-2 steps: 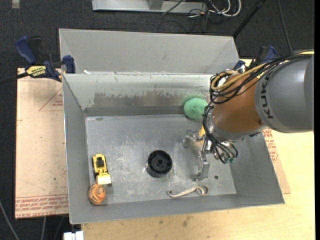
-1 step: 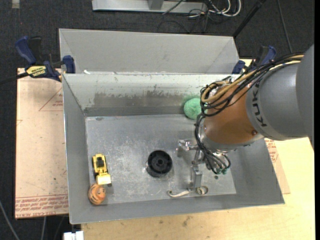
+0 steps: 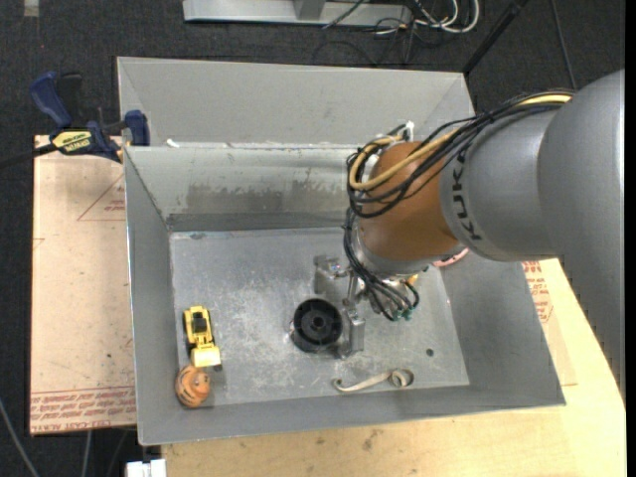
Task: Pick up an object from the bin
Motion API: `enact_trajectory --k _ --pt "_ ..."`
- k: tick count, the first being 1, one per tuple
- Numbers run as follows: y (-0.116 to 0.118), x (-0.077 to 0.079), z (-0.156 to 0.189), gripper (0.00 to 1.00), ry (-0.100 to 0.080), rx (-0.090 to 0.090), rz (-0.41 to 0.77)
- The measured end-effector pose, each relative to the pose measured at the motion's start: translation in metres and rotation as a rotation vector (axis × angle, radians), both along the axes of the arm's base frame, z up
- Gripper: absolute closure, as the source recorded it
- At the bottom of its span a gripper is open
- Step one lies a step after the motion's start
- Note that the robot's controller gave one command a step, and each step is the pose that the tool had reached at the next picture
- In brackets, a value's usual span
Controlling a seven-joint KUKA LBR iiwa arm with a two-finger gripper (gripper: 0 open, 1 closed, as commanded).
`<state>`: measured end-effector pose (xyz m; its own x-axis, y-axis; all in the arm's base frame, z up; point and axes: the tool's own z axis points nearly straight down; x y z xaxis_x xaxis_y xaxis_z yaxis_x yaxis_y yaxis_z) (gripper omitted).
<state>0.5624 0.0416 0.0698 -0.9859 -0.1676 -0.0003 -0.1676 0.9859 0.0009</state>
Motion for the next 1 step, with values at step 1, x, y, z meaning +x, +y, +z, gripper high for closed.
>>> enact_trajectory --k 1 --pt "0.0047 -0.0337 0.0002 1.00 0.001 0.001 -0.201"
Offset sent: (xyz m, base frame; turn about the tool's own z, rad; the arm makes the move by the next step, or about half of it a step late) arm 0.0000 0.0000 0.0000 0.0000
